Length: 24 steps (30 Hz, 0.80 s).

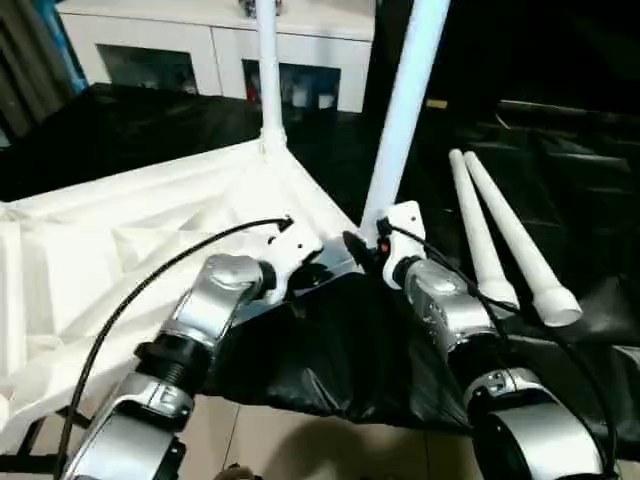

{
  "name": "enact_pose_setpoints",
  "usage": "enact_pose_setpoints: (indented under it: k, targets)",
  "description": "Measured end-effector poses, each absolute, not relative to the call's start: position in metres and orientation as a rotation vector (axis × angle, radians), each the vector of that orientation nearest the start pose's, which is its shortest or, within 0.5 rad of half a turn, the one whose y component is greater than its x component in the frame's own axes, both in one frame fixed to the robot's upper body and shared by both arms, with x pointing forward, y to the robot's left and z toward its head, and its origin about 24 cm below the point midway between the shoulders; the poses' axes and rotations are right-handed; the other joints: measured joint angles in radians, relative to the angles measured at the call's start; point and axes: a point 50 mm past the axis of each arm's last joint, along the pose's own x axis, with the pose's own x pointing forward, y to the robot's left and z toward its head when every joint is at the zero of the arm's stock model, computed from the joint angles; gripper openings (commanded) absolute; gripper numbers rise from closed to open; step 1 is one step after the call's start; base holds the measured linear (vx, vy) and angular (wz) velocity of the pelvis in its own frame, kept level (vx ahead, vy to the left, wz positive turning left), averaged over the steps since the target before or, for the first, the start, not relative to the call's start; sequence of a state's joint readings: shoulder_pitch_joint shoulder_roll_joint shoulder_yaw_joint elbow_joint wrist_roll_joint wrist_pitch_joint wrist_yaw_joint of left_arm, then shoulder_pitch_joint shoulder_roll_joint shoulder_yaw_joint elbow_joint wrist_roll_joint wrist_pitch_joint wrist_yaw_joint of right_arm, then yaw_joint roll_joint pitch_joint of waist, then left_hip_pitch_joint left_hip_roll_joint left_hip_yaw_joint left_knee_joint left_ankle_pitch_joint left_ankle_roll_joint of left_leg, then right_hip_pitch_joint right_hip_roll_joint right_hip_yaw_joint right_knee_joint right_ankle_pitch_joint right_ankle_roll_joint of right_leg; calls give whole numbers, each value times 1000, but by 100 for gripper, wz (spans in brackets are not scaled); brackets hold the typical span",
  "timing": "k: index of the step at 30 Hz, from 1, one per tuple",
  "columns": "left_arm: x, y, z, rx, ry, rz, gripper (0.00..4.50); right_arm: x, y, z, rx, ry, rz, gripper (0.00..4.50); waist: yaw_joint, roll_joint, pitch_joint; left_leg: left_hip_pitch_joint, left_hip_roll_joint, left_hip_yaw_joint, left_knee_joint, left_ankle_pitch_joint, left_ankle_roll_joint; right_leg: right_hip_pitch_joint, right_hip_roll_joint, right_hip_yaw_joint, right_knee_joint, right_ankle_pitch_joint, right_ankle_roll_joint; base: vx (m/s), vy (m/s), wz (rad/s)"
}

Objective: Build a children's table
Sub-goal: Rotate leg to tighten

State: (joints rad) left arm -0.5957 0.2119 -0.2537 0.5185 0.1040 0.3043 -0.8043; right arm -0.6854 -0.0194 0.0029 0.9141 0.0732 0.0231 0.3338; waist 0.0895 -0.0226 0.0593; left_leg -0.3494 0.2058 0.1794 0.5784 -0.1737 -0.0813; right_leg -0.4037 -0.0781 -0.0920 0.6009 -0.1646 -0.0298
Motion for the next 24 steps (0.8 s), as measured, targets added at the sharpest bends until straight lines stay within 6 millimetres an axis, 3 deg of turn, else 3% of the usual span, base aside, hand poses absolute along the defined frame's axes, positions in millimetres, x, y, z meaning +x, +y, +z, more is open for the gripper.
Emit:
enact_pose_setpoints:
  k: [1,4,5,8,23,24]
  targets:
    - [330,99,51,380,422,-977,0,355,-90,33,25,280,483,345,-1,0,0,0,0,0,0,0,0,0,0,0,0,0,0,0,0,0]
    - [329,102,51,383,421,-985,0,354,-88,33,40,278,521,348,-3,0,0,0,0,0,0,0,0,0,0,0,0,-3,5,0,0,0]
    - [329,103,51,387,419,-989,0,353,-87,33,41,277,532,374,-3,0,0,0,0,0,0,0,0,0,0,0,0,-2,4,0,0,0]
    - [326,111,52,400,414,-1014,0,351,-87,33,30,270,608,390,-8,0,0,-1,1,0,-2,0,0,-1,1,0,0,0,1,0,0,0]
    - [300,144,55,458,423,-1323,0,308,-119,39,-198,298,1246,390,3,-14,0,-1,1,-1,-3,0,0,-1,1,-1,0,-4,4,0,0,0]
    - [298,146,55,460,427,-1340,0,306,-120,40,-202,306,1275,364,3,-14,0,-1,1,-1,-3,0,0,-1,1,-1,0,-4,5,0,0,0]
